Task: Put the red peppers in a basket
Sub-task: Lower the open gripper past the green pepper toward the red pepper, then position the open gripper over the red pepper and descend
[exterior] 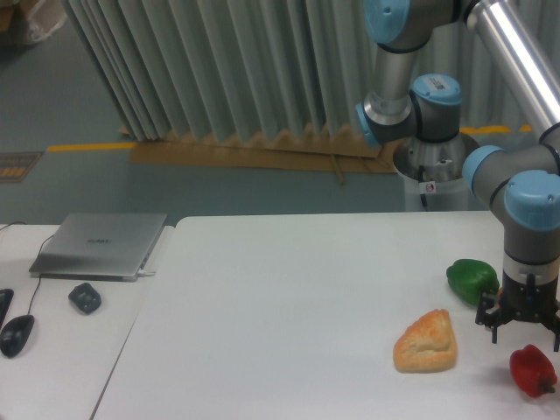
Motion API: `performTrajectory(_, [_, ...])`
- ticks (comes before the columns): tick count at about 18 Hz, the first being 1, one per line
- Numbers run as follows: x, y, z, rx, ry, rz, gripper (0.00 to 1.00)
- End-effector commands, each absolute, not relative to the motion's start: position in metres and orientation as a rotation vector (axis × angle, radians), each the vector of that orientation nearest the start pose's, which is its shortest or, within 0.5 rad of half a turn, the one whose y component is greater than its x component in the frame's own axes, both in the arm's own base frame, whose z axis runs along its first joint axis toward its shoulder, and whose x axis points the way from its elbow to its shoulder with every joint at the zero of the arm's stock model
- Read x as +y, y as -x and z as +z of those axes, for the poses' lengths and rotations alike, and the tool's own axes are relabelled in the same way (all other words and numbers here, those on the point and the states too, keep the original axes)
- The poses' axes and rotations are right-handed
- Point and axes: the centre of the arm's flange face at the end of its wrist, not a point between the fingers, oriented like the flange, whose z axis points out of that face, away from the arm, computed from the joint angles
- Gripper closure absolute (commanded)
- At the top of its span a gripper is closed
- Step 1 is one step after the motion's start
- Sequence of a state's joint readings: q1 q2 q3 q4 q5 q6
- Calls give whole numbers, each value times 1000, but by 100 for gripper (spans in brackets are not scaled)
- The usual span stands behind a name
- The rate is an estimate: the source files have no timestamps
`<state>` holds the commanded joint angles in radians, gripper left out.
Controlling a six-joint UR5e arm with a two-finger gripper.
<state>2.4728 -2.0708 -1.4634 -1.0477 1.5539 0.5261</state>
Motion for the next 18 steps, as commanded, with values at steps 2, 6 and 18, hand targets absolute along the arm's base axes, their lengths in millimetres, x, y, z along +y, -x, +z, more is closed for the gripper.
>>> performTrajectory(2, [525,450,302,-568,2973,115,0])
performTrajectory(6, [525,462,298,-580,2972,118,0])
performTrajectory(18, [523,470,291,-594,2970,115,0])
